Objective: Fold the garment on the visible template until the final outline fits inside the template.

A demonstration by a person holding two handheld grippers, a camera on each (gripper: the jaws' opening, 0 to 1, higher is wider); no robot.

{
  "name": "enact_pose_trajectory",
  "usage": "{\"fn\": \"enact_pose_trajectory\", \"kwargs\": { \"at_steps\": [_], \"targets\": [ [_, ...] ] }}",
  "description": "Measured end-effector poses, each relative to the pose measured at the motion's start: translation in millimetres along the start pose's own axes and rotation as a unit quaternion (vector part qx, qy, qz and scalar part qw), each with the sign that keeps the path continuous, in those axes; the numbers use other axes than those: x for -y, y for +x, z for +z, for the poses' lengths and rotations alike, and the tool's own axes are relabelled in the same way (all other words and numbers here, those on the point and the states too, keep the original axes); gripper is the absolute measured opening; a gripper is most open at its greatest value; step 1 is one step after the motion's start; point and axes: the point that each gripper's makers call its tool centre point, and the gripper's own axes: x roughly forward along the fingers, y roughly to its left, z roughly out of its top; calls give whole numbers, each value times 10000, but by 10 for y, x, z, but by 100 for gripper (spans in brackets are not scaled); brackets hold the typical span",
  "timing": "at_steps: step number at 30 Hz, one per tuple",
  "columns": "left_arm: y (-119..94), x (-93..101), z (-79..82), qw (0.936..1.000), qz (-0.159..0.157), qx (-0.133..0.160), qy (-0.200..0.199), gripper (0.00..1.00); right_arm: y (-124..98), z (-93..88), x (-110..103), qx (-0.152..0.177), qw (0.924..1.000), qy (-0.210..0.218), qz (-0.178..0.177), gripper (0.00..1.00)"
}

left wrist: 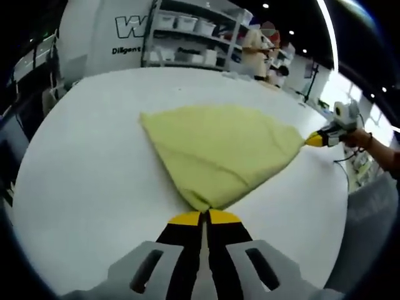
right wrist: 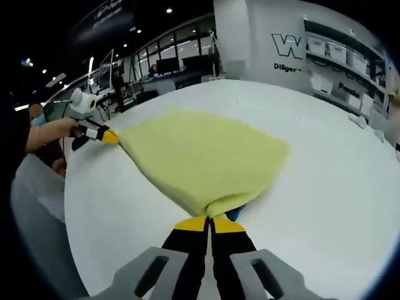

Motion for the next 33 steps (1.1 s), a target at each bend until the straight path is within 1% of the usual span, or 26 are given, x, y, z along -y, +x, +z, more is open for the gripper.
{"fn": "enact_pose_trajectory", "kwargs": {
  "at_steps": [4,8,11,13,16,18,19,20,24,26,29,33],
  "targets": [
    [-14,-21,3,9996,-54,-38,259,0,-55,-47,71,-91,9999,-20,-66,0],
    [-31,-6,-1,9984,-197,-41,525,0,-112,-111,156,-160,9997,-6,-158,0],
    [-43,-9,-27,9967,-289,-131,741,0,-122,-134,193,-188,9997,39,-173,0],
    [-65,-31,-48,9937,-329,-249,1039,0,-126,-144,209,-234,9995,27,-197,0],
    [-77,-7,-40,9931,-433,-253,1060,0,-123,-150,199,-309,9994,-25,-172,0],
    [-81,-6,-45,9899,-467,-327,1295,0,-118,-167,194,-387,9990,-118,-162,0],
    [-79,-9,-44,9885,-457,-334,1403,0,-116,-175,195,-416,9990,-93,-166,0],
    [-78,-8,-40,9855,-478,-329,1592,0,-118,-186,192,-447,9988,-70,-160,0],
    [-91,11,-67,9807,-566,-394,1828,0,-131,-203,185,-472,9988,-56,-124,0],
    [-101,26,-78,9785,-593,-386,1936,0,-141,-228,179,-508,9986,-39,-105,0],
    [-112,43,-111,9782,-675,-416,1919,0,-154,-259,178,-540,9985,40,-114,0],
    [-132,52,-144,9783,-682,-438,1905,0,-176,-276,145,-568,9983,16,-95,0]
  ]
}}
